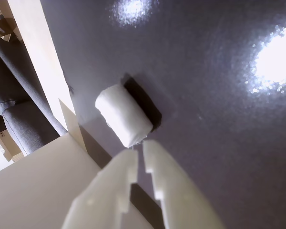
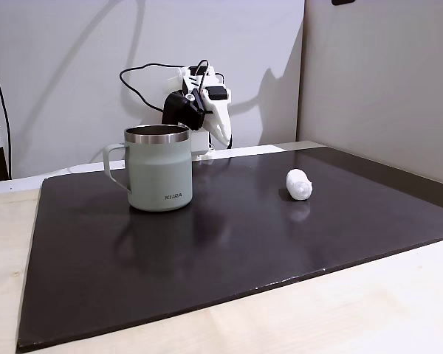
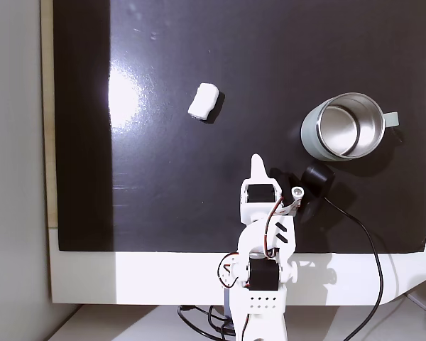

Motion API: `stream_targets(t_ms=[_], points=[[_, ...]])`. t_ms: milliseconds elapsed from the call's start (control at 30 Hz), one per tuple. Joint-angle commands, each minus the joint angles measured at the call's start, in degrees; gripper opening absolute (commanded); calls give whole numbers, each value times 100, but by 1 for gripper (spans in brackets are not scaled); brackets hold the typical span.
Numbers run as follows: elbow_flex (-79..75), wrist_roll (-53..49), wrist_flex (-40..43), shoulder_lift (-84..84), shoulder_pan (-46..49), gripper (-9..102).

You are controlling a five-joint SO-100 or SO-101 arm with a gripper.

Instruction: Grasp a gauze and put it in the cup.

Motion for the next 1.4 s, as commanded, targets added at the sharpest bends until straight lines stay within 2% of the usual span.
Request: stream_targets(t_ms=[0,367,467,600,800,1033,1200,1367], points=[[-44,334,-149,70,176,0],[-44,316,-141,70,176,0],[-105,53,-97,70,149,0],[-1020,-264,404,-88,-26,0],[-3560,-519,1002,-2628,-519,0],[-6319,-1573,1881,-5651,-439,2],[-8262,-2312,2733,-7796,-387,16],[-9633,-2839,3410,-9255,-510,26]])
